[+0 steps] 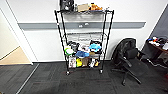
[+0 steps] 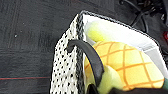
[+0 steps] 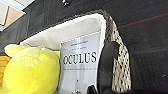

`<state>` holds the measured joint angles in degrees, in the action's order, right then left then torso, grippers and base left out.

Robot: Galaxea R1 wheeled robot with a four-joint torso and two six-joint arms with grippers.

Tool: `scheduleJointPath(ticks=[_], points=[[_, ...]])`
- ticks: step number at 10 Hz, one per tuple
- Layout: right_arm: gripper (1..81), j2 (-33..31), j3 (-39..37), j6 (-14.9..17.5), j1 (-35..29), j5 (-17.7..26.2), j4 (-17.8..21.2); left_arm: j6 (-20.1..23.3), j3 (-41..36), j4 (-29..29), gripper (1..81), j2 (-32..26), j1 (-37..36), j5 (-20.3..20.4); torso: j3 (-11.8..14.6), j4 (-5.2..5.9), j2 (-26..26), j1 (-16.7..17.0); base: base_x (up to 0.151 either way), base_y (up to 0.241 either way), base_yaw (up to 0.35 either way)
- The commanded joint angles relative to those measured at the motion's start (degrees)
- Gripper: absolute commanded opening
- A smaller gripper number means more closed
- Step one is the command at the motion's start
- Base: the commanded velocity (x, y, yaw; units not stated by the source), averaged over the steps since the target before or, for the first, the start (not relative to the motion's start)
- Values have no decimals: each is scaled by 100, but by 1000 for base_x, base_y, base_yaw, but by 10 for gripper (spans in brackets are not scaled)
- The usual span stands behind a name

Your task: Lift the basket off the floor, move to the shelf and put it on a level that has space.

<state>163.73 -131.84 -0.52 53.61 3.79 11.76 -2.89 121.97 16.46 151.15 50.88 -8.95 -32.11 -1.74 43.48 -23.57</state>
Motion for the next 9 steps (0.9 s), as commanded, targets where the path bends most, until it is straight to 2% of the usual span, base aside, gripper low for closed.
scheduleJointPath(ticks=[1,2,3,5,9], points=[[10,39,248,-35,-619,201,151,-27,-112,112,10,65,-540,-221,420,0,-543,347,0,0,0],[10,39,248,-27,-592,201,133,-27,-85,112,10,135,-461,-221,120,0,-737,474,0,0,0],[10,39,239,-27,-549,201,116,-10,-85,103,10,179,-382,-186,253,0,-925,603,0,0,0],[10,39,230,-27,-479,201,98,25,-85,112,10,179,-329,-169,343,0,-1240,813,0,0,0],[10,39,248,-27,-452,201,89,25,-85,112,10,170,-311,-169,352,0,-2011,1313,0,0,0]])
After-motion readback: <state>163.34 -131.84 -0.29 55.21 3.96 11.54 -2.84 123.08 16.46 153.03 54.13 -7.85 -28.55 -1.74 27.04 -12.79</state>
